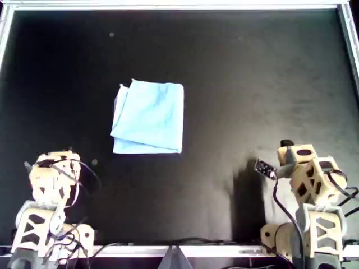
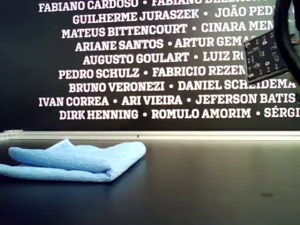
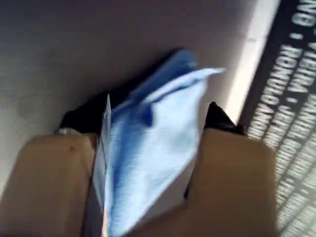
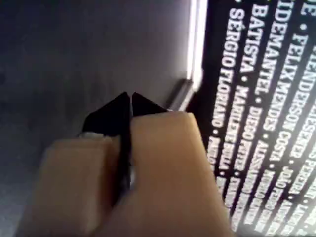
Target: Fold a cloth
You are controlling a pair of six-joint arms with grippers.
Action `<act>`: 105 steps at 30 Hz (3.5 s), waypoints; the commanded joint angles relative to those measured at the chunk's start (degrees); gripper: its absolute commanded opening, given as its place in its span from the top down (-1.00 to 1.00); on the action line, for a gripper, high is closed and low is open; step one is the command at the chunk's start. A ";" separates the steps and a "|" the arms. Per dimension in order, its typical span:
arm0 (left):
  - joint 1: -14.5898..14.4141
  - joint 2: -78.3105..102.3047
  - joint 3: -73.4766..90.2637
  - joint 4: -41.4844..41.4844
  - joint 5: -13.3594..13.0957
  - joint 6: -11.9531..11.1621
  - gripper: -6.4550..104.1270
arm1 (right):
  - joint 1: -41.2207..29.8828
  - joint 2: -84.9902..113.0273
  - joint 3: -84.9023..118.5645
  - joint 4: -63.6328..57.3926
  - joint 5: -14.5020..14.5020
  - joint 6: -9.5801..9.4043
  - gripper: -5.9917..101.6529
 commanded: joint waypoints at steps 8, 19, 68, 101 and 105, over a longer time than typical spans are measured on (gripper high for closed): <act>1.58 1.14 -0.53 6.06 0.26 -0.26 -0.35 | -0.53 2.11 0.62 0.97 0.09 -0.26 0.92; 1.67 1.14 -0.53 8.88 -0.53 -0.26 -0.35 | -0.44 2.11 0.62 6.94 -0.70 -0.26 0.92; 4.48 0.97 -0.53 8.88 -0.18 0.44 -0.35 | 0.44 1.76 0.62 7.91 0.00 0.35 0.92; 4.57 0.88 -0.53 8.88 -0.62 0.62 -0.35 | 0.53 1.76 0.62 7.91 -0.88 0.62 0.92; 4.57 0.88 -0.53 8.88 -0.70 0.62 -0.35 | 0.53 1.76 0.62 7.91 -0.88 0.62 0.92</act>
